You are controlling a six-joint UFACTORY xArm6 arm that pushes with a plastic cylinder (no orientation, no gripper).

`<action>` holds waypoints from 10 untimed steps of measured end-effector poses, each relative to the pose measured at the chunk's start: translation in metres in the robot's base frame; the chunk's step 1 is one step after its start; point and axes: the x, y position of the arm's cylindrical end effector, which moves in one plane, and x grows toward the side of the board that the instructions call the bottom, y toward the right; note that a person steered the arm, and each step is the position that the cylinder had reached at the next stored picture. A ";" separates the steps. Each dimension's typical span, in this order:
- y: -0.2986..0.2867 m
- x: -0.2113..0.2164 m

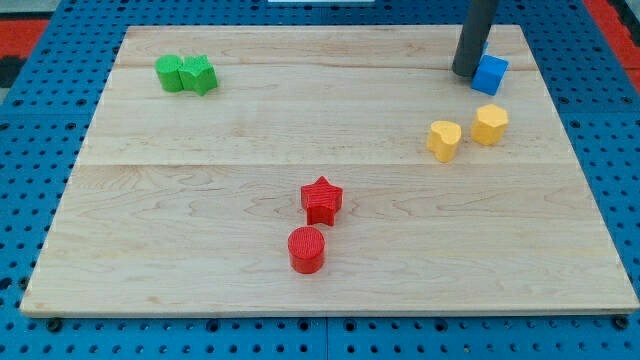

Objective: Place the yellow heart above the yellow hexagon

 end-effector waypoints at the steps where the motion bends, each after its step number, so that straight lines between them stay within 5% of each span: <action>1: -0.003 0.017; 6: 0.018 0.020; 8: 0.014 0.088; 10: 0.033 0.109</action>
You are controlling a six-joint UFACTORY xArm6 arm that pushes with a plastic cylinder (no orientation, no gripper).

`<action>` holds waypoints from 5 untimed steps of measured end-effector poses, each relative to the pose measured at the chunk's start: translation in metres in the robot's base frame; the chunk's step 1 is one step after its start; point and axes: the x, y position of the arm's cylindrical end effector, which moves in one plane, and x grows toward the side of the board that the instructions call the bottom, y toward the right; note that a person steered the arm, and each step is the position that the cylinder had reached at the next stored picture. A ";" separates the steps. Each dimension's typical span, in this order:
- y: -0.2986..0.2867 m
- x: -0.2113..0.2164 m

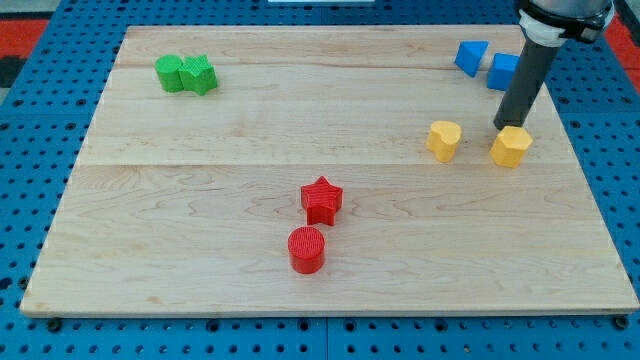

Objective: Place the yellow heart above the yellow hexagon

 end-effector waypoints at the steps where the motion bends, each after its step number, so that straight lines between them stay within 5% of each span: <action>1: -0.005 0.029; 2: 0.004 0.012; 3: 0.018 -0.059; 5: 0.037 -0.048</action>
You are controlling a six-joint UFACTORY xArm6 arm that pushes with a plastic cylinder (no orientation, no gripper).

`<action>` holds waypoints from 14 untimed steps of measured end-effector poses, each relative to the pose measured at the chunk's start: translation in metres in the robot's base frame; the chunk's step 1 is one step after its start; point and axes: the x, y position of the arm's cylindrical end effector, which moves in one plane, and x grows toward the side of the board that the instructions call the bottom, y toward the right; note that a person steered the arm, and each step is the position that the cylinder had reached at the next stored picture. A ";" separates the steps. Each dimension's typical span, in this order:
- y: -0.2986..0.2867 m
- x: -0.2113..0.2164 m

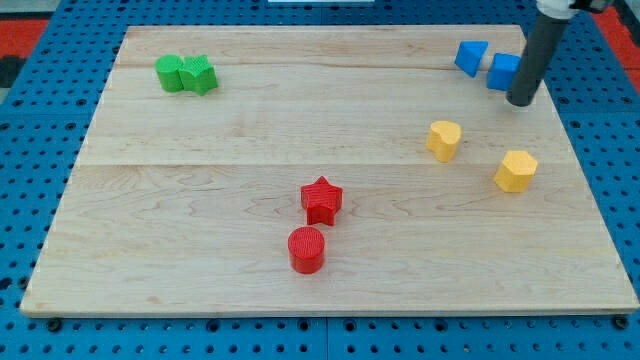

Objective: Place the yellow heart above the yellow hexagon

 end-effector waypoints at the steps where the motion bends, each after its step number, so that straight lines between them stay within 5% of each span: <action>1: 0.015 -0.012; 4: -0.006 -0.072; 6: -0.007 -0.047; 7: -0.007 0.027; 10: -0.071 -0.051; 14: -0.125 -0.018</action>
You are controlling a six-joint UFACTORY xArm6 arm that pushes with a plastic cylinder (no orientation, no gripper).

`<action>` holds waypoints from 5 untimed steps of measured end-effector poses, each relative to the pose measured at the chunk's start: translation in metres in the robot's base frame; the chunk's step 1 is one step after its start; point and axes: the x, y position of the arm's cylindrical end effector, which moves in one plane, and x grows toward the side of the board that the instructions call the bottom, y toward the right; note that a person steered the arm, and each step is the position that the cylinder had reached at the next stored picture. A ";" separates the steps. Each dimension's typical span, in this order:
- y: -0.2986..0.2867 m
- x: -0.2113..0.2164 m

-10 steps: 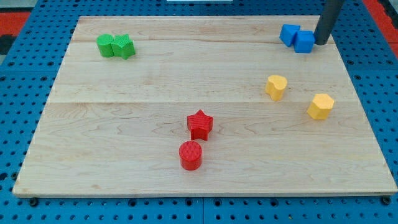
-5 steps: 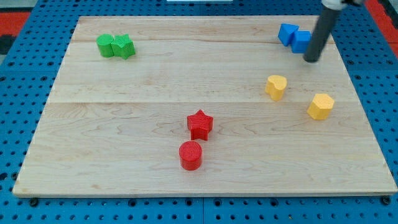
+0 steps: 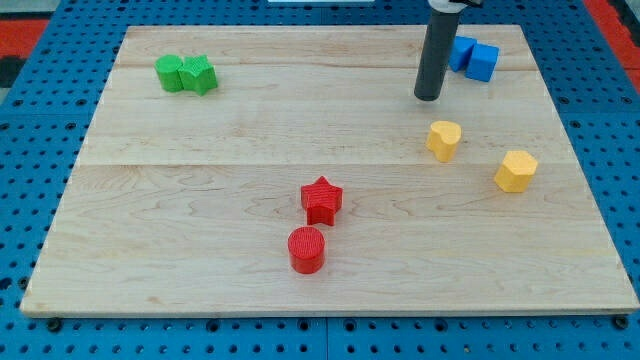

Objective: Place the yellow heart above the yellow hexagon

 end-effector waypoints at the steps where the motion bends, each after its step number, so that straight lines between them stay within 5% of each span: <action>1: -0.053 -0.006; 4: -0.053 0.007; 5: -0.034 0.049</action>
